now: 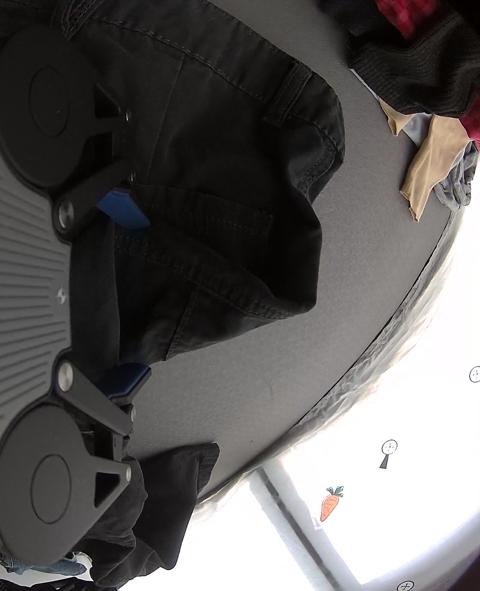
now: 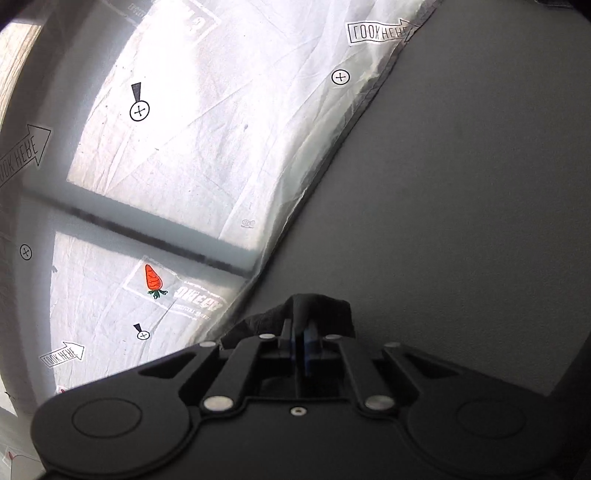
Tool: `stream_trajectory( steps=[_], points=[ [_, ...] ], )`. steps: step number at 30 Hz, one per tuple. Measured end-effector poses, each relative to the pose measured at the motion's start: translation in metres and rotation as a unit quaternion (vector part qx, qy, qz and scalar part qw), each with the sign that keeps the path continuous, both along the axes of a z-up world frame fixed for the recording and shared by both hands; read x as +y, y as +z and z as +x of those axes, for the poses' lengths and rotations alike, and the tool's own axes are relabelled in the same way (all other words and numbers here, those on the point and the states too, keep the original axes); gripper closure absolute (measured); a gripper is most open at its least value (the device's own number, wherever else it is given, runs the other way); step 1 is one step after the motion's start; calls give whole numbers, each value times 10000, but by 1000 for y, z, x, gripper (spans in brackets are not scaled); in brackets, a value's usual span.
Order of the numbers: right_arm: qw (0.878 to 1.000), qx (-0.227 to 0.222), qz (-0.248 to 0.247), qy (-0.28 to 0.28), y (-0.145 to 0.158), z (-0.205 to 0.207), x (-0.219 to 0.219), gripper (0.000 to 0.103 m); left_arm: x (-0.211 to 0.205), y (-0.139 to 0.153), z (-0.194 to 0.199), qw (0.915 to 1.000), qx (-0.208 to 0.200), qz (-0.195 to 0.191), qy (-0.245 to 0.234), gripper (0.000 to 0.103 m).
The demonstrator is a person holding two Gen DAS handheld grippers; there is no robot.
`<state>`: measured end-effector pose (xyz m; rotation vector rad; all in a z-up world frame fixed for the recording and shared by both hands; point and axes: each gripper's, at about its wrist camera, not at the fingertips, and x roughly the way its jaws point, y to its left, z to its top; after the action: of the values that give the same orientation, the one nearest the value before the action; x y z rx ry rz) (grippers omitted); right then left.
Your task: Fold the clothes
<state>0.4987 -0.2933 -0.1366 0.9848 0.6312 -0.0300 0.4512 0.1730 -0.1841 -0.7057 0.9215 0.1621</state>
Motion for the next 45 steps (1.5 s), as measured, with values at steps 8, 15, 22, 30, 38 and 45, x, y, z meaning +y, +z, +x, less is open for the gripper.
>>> stream_trajectory(
  steps=[8,15,22,30,38,45],
  points=[
    [9372,-1726,-3015,319,136,-39,54,99,4,-1,0,9999,-60,-158,-32,20],
    [9405,-155,-3026,1539,59,9,75,66,0,0,-2,9999,-62,-4,-120,20],
    [9327,754,-3153,1577,-3,-50,47,58,-10,0,5,9994,-80,135,-316,6],
    [8960,986,-4190,1089,-12,-57,-6,51,-31,3,22,9957,263,709,-534,1],
    [8867,616,-4379,1348,-23,21,-29,30,-33,4,30,9950,494,772,-389,0],
    [8897,563,-4152,1812,-47,92,-61,24,-36,5,39,9934,722,864,-238,0]
  ],
)
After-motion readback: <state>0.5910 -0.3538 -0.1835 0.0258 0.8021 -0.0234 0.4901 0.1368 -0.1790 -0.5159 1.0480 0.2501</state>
